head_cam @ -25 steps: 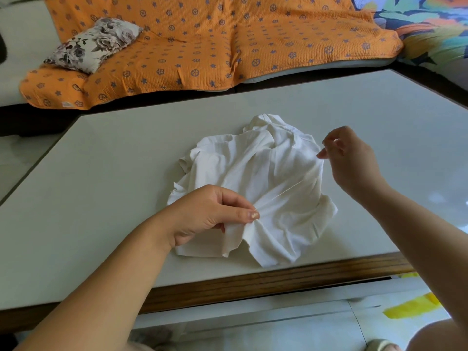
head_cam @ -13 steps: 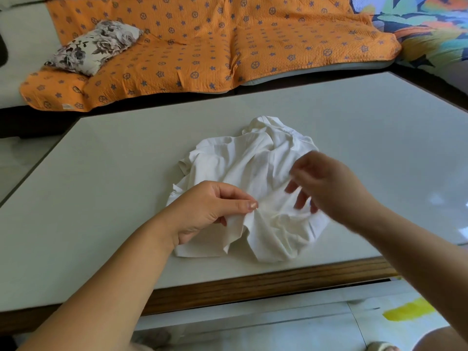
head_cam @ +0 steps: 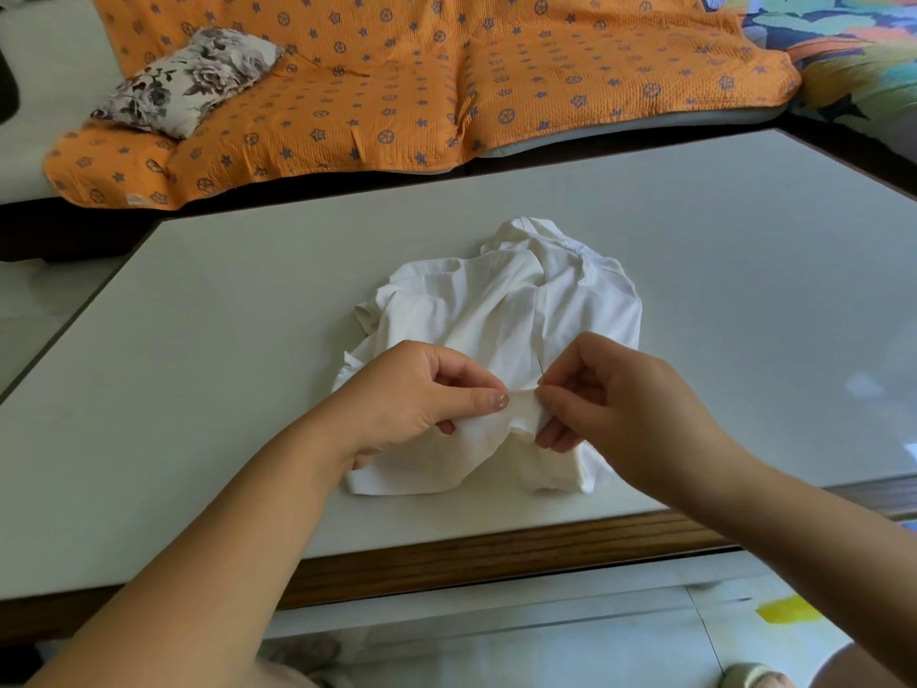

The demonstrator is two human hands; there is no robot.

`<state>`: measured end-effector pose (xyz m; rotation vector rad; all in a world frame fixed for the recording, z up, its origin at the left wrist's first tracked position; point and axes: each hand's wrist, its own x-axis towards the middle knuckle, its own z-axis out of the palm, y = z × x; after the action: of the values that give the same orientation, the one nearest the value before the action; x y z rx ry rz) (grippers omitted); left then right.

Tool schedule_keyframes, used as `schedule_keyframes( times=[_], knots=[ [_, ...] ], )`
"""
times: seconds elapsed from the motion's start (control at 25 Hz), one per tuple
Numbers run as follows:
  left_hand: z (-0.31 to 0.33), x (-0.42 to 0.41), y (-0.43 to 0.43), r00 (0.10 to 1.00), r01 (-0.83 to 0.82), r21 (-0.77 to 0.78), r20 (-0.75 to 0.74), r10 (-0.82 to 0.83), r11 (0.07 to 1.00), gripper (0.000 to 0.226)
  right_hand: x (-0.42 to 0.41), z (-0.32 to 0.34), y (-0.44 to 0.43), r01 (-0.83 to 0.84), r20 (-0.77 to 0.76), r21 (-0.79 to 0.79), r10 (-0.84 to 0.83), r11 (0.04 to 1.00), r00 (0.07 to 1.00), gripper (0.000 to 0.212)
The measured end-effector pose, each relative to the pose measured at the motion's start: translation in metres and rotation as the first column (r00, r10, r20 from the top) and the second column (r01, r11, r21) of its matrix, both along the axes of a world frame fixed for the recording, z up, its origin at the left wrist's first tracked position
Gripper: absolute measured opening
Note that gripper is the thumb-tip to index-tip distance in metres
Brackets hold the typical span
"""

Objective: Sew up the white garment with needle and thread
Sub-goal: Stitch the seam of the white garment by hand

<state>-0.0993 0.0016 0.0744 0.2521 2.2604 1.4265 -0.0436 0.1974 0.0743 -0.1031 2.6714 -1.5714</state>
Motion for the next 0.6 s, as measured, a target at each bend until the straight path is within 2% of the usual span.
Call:
schedule_keyframes(
  times=[0.12,0.28,0.44,0.6],
  knots=[
    [0.001,-0.001,-0.003,0.999,-0.012,-0.003,-0.044,0.012,1.0,0.004,-0.001,0.003,0.01,-0.025,-0.005,0.053,0.026,0.998,1.0,0.012],
    [0.0,0.002,-0.002,0.998,-0.02,0.025,-0.052,0.021,0.999,0.004,-0.002,0.004,0.015,0.008,0.026,-0.016,-0.008,1.0,1.0,0.011],
    [0.001,0.005,0.002,0.999,0.015,0.031,-0.034,-0.014,0.999,0.023,0.0,0.003,0.014,0.006,0.001,-0.039,-0.006,0.999,1.0,0.011],
    [0.001,0.007,0.004,0.998,-0.021,0.012,-0.067,0.021,1.0,0.005,0.001,0.005,0.015,-0.01,0.009,0.009,0.01,1.0,1.0,0.013]
  ],
)
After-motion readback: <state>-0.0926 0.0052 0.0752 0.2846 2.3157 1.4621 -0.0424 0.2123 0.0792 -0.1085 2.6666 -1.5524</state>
